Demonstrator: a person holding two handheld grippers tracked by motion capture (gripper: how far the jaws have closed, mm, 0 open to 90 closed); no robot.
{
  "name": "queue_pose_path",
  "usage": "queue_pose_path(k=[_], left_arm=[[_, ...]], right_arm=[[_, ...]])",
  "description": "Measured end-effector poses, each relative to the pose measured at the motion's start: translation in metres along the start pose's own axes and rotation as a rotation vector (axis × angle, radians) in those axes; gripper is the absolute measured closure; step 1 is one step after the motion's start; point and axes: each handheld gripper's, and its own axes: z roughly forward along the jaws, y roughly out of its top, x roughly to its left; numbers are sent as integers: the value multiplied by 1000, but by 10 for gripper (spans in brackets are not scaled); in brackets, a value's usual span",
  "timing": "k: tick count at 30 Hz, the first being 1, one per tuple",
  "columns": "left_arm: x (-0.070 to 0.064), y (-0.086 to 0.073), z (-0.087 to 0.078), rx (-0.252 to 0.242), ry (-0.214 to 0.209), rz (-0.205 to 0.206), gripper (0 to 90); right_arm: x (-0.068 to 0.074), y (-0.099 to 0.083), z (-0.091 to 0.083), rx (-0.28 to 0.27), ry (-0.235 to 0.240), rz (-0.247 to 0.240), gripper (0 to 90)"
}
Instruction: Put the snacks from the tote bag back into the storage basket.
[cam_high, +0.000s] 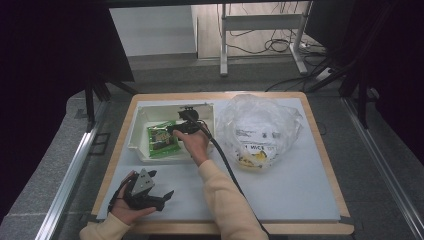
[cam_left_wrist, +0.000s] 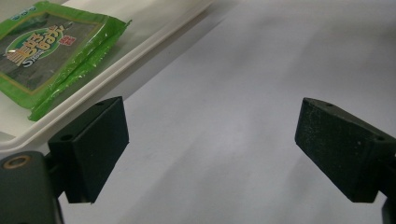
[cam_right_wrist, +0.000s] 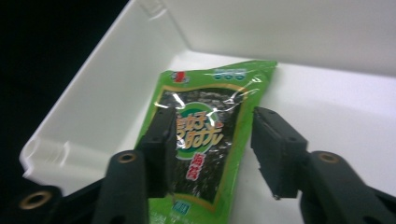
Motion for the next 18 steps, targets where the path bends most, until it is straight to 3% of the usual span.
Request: queue_pose_path(k=[10, 18], left_arm=[[1, 0, 0, 0, 6, -7, 96], [3, 0, -3, -24, -2, -32, 89]], right_arm=[[6, -2, -32, -29, 5, -136, 360], [2, -7, -56, -63, 38, -148, 368]])
